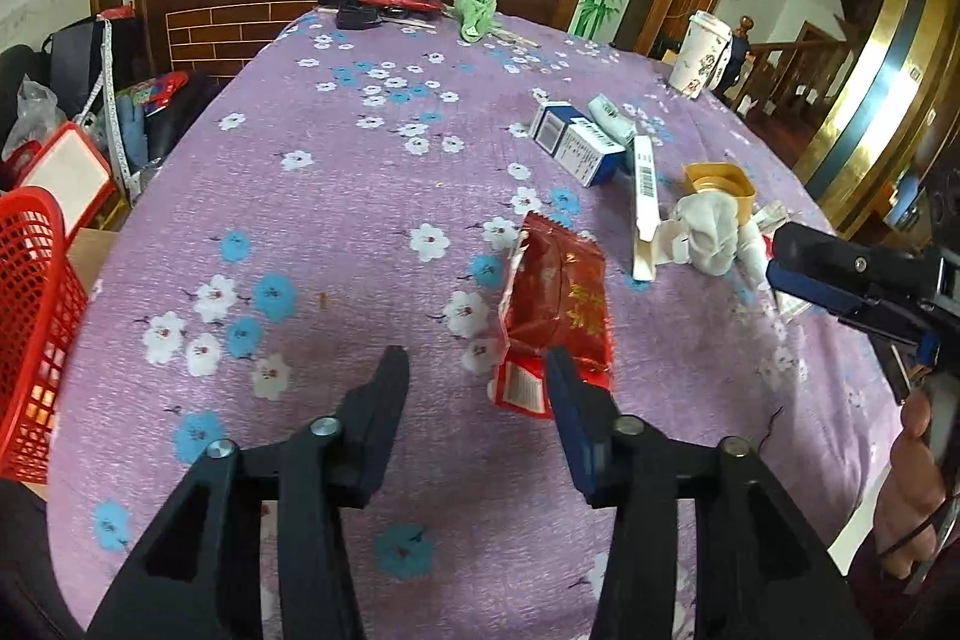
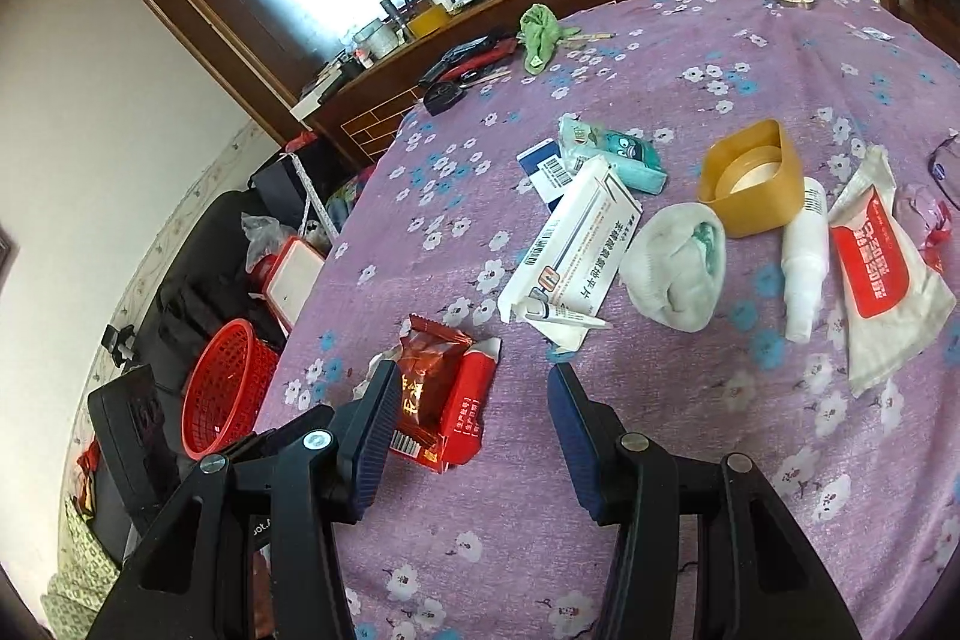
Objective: Collect trash
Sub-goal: 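Grasp the red snack wrapper with the left gripper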
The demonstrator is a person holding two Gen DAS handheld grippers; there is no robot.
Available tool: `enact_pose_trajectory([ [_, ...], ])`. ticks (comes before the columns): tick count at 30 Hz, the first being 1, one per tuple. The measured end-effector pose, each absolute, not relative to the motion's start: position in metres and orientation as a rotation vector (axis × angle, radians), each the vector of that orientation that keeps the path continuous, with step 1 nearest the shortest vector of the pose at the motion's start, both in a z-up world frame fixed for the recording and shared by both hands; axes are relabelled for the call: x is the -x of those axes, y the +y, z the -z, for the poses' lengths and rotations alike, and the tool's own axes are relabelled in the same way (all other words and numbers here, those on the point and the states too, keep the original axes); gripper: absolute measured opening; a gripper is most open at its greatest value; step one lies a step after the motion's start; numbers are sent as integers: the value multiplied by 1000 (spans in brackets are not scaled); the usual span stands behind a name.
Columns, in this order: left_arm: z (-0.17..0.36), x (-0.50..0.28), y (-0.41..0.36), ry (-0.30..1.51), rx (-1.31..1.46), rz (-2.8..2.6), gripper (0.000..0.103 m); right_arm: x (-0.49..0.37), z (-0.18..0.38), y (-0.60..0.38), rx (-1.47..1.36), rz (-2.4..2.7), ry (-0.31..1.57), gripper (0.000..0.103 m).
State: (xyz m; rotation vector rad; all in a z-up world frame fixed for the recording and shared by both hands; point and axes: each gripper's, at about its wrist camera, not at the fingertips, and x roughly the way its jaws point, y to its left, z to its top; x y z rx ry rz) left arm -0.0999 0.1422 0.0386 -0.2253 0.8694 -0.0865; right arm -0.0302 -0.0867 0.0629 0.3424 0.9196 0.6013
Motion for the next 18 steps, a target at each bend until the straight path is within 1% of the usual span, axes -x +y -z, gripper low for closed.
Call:
enact_pose_trajectory([
  [4, -32, 95, 131, 891, 213, 106, 46, 29, -62, -93, -349, -590, 918, 54],
  [5, -30, 92, 128, 901, 202, 105, 43, 29, -62, -95, -353, -589, 919, 54],
  [6, -27, 90, 125, 909, 195, 107, 30, 28, -63, -96, -357, -589, 919, 54],
  [7, -22, 86, 122, 928, 191, 120, 21, 29, -63, -96, -359, -590, 917, 54],
  [8, -17, 83, 119, 945, 189, 130, 16, 29, -63, -97, -360, -590, 915, 54],
  [15, -12, 64, 111, 953, 202, 150, 16, 30, -62, -100, -365, -593, 911, 54],
  [18, -16, 59, 108, 924, 202, 133, 12, 31, -63, -101, -363, -586, 905, 54],
])
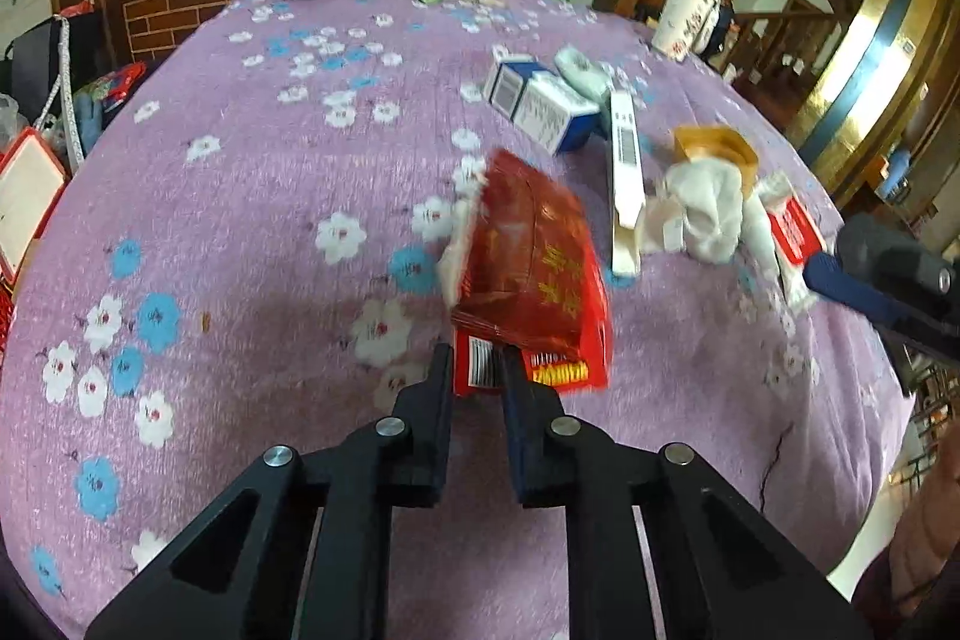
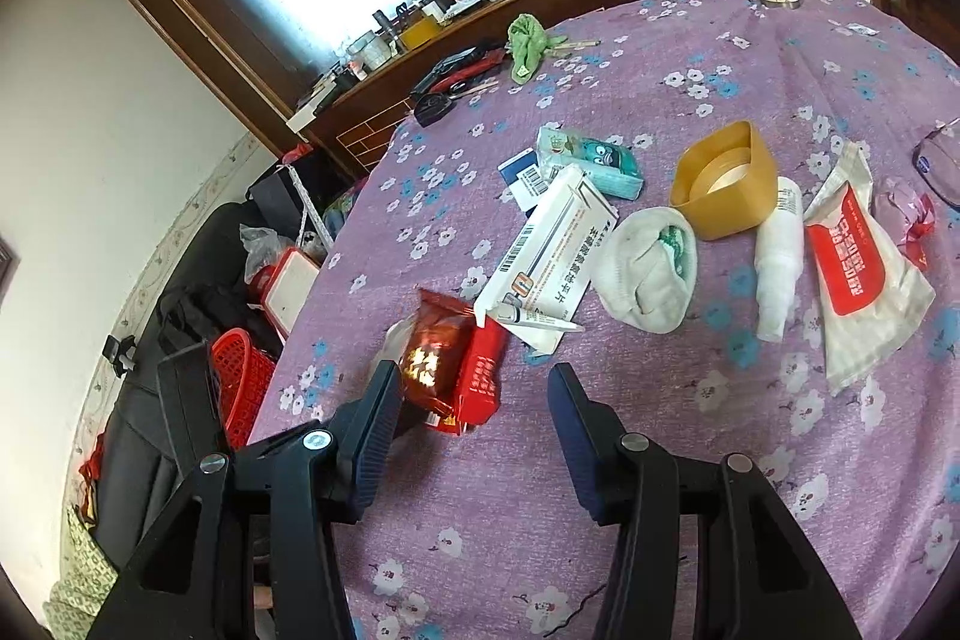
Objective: Collect trash
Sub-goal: 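Grasp the red snack wrapper with the left gripper, then grasp the brown wrapped candy with the right gripper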
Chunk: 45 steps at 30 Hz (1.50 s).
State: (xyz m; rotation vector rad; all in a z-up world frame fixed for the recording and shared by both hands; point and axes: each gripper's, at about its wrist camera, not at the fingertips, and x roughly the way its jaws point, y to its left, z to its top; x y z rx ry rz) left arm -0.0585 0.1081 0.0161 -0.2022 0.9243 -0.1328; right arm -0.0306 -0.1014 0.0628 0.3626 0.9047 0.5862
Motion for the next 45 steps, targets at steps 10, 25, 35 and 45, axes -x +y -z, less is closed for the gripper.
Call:
enact_pose_trajectory([
  [10, -59, 78, 84, 737, -52, 22, 2, 30, -64, -114, -401, -578, 898, 54],
  [25, -78, 124, 125, 656, -141, -111, 2, 18, -52, -66, -375, -641, 1003, 54],
  [35, -81, 145, 161, 622, -59, -145, 2, -14, -25, -8, -365, -613, 1125, 54],
  [45, -78, 153, 179, 609, -1, -147, 2, -33, -7, 36, -209, -533, 1154, 42],
])
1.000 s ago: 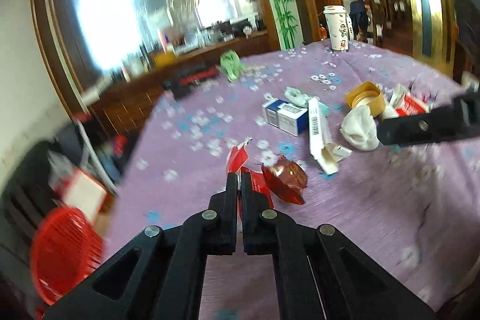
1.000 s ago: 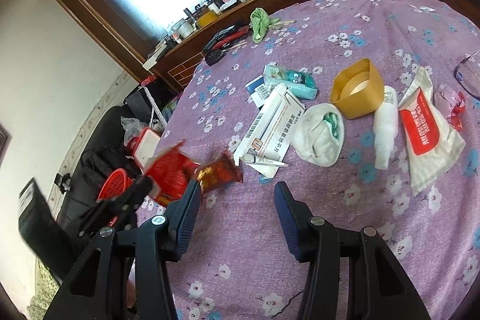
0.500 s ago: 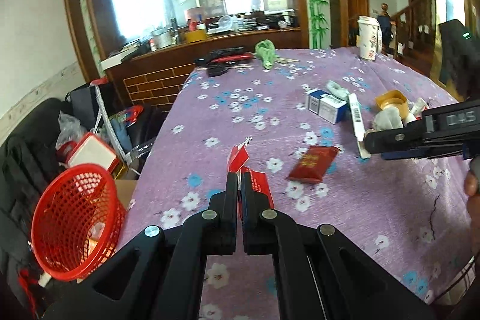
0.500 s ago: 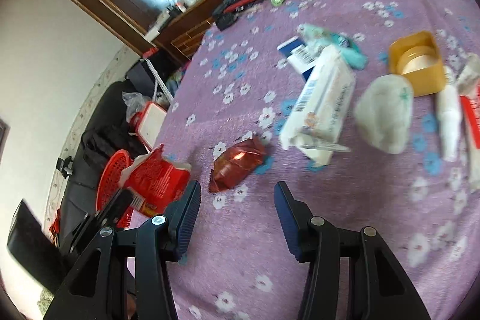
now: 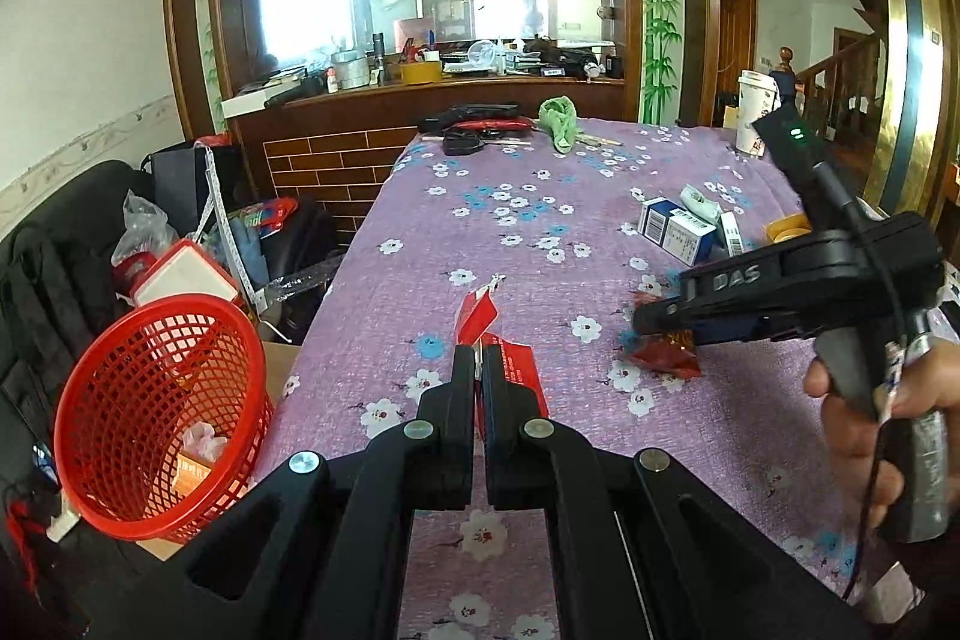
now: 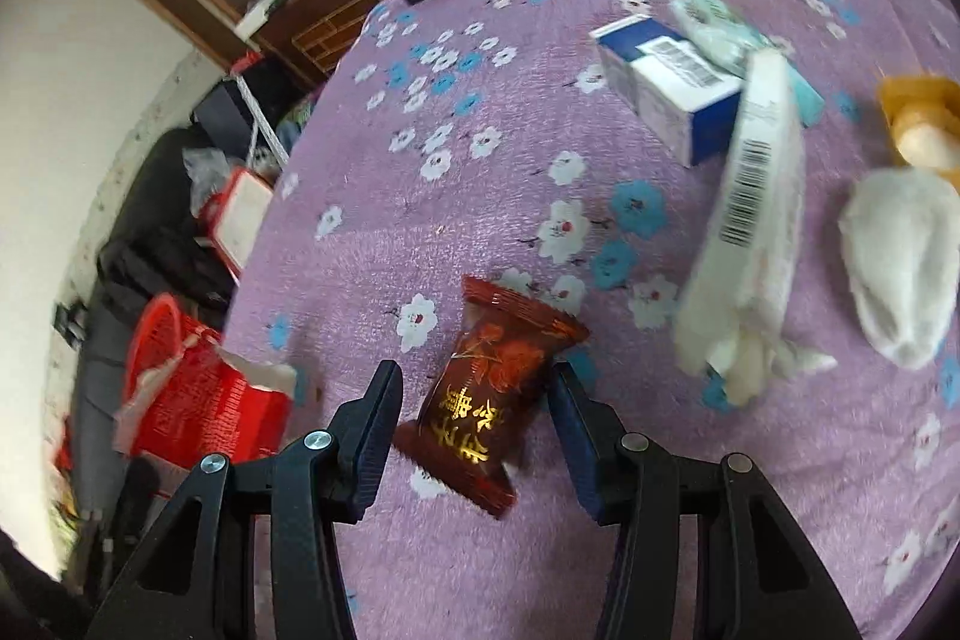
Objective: Collect trash
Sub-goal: 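Grasp the brown wrapped candy with the right gripper, then carry the red wrapper and candy to the wastebasket and release both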
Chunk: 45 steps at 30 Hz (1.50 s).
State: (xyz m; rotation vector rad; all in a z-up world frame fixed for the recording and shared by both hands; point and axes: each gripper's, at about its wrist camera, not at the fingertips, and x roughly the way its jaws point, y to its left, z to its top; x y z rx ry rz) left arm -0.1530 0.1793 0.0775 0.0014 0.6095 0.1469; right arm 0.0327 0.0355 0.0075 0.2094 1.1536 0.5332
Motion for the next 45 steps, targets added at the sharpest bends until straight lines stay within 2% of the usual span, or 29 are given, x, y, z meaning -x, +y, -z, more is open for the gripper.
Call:
enact_pose_trajectory([
  [5, -77, 154, 178, 599, 9, -137, 2, -20, -14, 35, -120, -546, 1088, 36],
  [16, -80, 149, 162, 594, 1, -119, 2, 18, -45, -10, -148, -597, 968, 35],
  [45, -87, 151, 141, 573, -39, -148, 2, 59, -74, -23, -85, -603, 871, 35],
])
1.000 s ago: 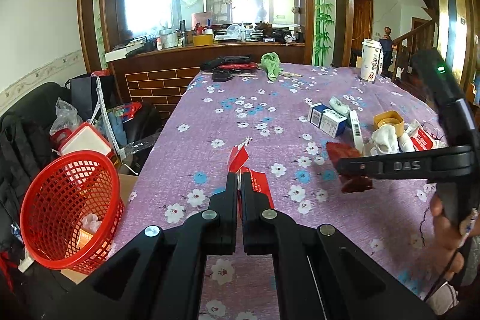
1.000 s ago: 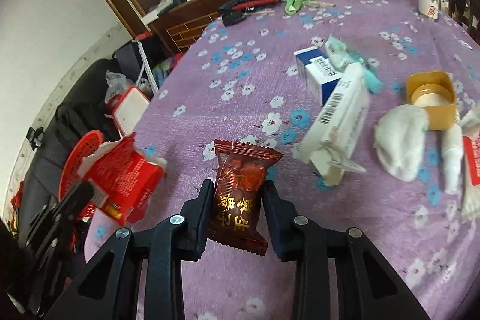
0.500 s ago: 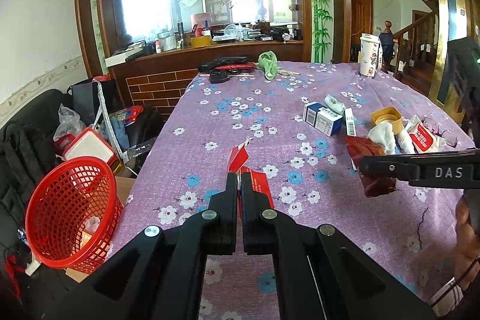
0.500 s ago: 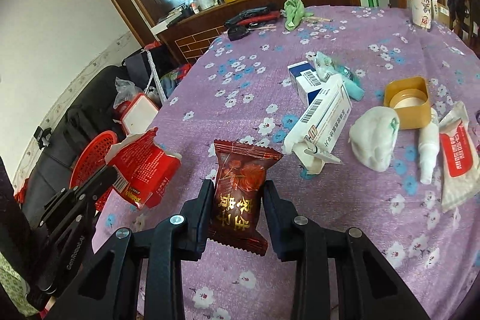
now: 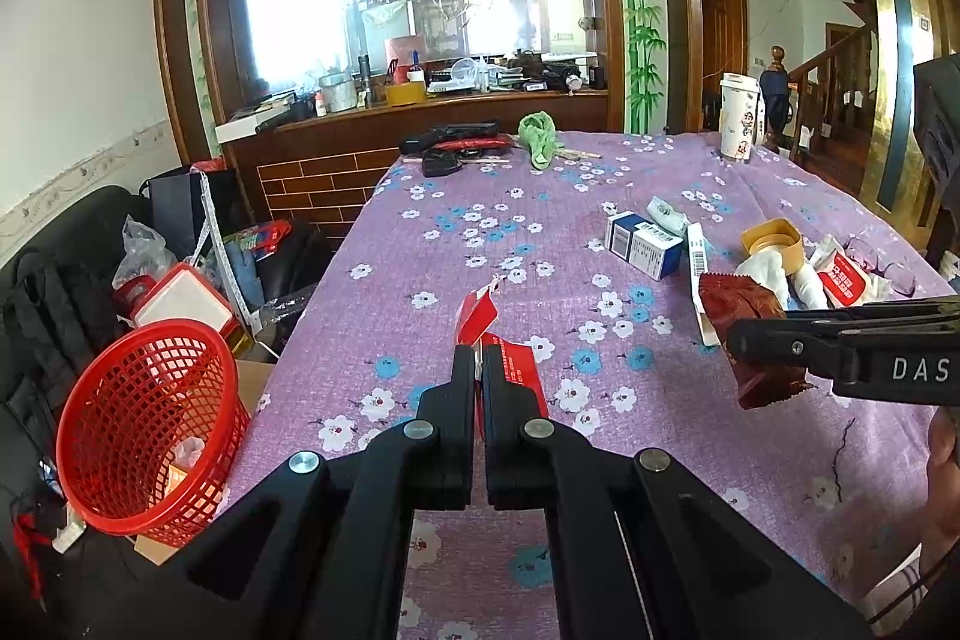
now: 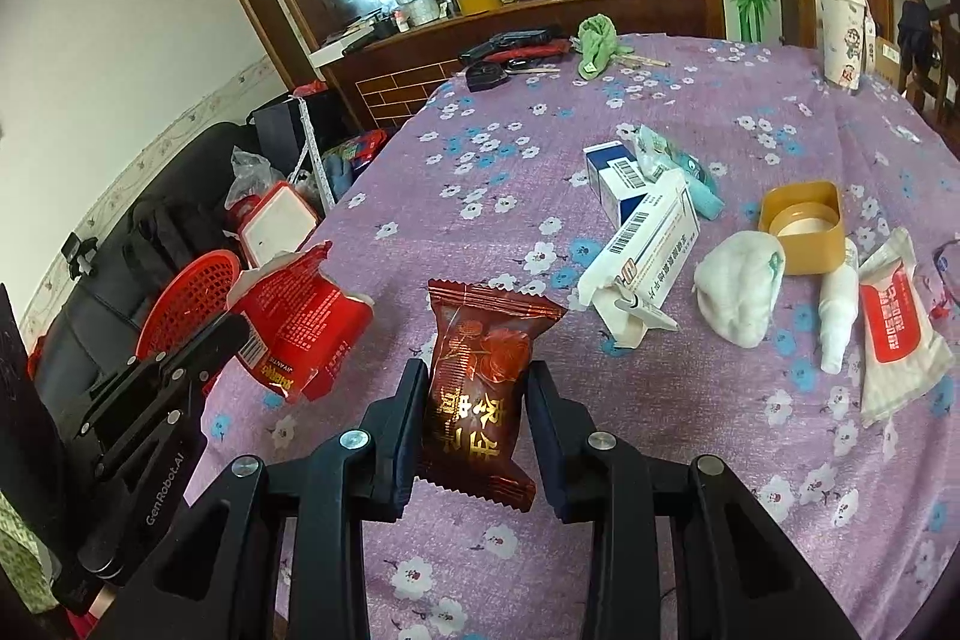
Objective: Collect trash
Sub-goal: 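Carry the red wrapper and candy to the wastebasket and release both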
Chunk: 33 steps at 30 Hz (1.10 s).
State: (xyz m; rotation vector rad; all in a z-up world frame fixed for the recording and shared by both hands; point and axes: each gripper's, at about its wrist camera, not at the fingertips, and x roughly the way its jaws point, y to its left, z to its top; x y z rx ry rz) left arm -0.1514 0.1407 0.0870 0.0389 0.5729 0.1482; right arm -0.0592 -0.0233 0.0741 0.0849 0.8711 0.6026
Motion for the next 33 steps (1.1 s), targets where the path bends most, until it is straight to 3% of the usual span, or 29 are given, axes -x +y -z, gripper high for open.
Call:
enact_pose_trajectory([
  [33, -116, 177, 193, 476, 49, -218, 2, 69, -85, 28, 27, -655, 872, 35],
])
